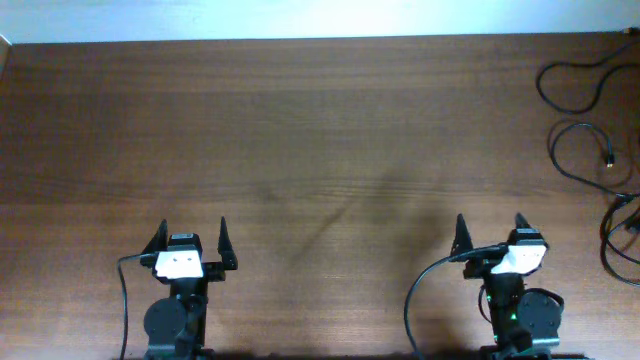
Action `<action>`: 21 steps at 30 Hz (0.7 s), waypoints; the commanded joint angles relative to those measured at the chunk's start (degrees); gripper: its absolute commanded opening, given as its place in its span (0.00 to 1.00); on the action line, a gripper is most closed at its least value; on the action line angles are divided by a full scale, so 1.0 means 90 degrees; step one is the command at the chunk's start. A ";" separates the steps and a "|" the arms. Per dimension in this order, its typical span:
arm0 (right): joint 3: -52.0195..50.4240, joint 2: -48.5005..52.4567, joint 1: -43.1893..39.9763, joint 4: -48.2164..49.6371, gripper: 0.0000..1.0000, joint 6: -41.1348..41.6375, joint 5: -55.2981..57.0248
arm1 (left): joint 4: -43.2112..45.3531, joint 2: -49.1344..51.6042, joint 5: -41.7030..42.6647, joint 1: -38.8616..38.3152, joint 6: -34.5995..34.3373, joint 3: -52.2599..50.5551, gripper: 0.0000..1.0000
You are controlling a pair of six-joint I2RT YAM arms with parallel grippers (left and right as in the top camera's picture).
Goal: Untangle cables
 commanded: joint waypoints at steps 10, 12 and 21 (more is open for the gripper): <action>-0.0046 -0.0073 -0.0022 -0.0019 0.99 -0.0061 0.0163 | -0.0034 -0.0034 -0.0073 0.0036 -0.0085 -0.0005 0.99; -0.0046 -0.0073 -0.0024 -0.0024 0.99 -0.0180 0.0121 | -0.0034 -0.0034 -0.0073 0.0036 -0.0085 -0.0005 0.99; -0.0046 -0.0066 -0.0024 -0.0024 0.99 -0.0177 0.0095 | -0.0034 -0.0034 -0.0073 0.0036 -0.0085 -0.0005 0.99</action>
